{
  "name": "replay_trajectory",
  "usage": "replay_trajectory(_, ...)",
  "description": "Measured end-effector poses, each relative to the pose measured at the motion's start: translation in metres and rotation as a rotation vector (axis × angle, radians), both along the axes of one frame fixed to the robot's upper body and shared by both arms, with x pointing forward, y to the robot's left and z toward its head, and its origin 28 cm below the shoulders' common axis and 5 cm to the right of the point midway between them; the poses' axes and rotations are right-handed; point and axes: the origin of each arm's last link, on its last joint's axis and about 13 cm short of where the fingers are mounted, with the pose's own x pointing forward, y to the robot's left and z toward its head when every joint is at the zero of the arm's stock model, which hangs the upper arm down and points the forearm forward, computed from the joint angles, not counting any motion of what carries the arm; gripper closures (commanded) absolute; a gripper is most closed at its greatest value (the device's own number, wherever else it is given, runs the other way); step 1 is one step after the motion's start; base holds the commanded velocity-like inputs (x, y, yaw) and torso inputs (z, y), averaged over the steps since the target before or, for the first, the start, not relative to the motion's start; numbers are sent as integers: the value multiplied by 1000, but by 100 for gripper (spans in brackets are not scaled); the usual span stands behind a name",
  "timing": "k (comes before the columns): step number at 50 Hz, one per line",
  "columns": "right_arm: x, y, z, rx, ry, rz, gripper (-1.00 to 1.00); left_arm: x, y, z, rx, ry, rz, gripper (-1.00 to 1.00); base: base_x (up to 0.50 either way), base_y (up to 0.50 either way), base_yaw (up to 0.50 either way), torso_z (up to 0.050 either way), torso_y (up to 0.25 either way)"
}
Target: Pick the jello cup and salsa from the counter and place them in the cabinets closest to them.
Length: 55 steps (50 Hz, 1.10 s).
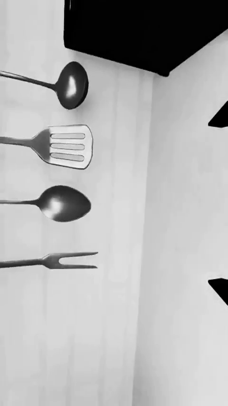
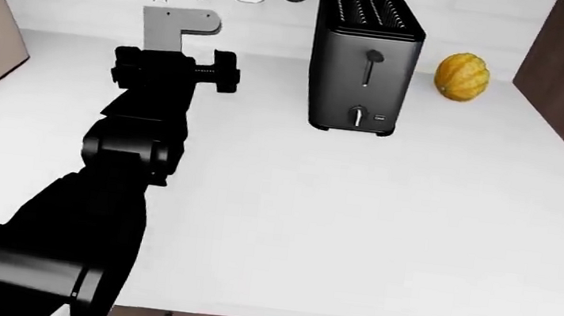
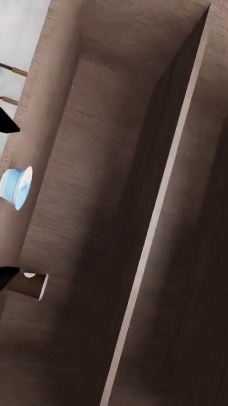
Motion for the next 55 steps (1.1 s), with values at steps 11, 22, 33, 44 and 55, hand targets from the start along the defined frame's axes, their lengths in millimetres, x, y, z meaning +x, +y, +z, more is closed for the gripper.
replay_trajectory(11,9,-5,-23,9,34,18,-100,2,0,7,-42,-40,-16,-100,-500,-24,0,0,0)
replay_trajectory(22,20,-14,-67,17,61,39,-100,-2,4,38,-134,-175,-32,-100,-409,-17,0,0,0)
replay_trajectory(33,39,-24,-156,42,74,67,-100,-61,24,58,-176,-320,-30,-100,0,0,0,0,0)
replay_trajectory(44,56,-38,-267,201,134,16,-100,-153,48,52,-162,-443,-12,-100,1,337,0,0,0)
replay_trajectory(55,34,-48,-321,232,91,56,-100,-202,55,36,-104,-496,-4,-100,-66,501,0,0,0)
